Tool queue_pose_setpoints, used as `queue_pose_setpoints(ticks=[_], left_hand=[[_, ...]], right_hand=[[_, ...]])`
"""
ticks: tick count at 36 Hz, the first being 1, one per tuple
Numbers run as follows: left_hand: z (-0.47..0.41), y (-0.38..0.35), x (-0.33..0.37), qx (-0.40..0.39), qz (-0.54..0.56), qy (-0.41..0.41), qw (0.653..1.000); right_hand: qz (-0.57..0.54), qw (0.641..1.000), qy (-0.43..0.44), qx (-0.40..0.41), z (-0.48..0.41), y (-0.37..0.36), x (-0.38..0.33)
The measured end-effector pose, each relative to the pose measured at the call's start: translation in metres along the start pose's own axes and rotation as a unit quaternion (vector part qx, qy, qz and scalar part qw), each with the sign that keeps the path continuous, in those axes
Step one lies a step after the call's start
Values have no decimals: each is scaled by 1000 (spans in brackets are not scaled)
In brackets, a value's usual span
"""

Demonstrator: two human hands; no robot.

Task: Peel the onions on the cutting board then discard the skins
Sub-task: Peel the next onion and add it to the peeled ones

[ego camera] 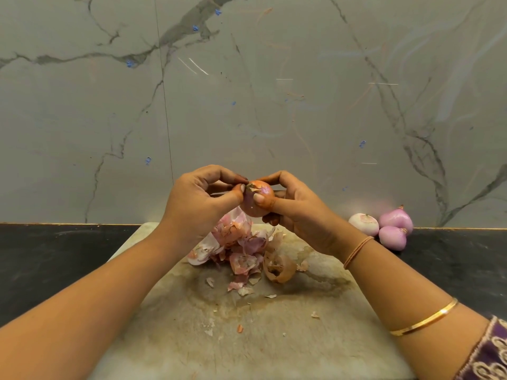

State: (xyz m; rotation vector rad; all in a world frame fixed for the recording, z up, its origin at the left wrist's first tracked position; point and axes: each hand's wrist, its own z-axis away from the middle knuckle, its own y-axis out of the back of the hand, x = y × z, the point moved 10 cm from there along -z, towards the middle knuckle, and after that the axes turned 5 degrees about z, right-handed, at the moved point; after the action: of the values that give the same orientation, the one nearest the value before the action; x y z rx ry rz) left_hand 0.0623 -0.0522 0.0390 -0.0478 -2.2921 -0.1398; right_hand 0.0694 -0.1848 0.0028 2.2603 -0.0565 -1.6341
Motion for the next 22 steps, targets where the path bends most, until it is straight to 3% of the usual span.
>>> queue_pose_setpoints(ticks=[8,12,16,22], left_hand=[[2,1,2,10,-70,-26,997],[7,5,15,52,-129,-68,988],[7,2,14,34,-130,-56,989],[7,-3,12,23,-150,-46,987]], right_hand=[[-75,996,-17,-39,2,-11,4],[-114,993,-14,-15,-1,-7,3],[-141,990,-11,0,-2,-1,2],[-17,999,30,21,0,-3,-5]])
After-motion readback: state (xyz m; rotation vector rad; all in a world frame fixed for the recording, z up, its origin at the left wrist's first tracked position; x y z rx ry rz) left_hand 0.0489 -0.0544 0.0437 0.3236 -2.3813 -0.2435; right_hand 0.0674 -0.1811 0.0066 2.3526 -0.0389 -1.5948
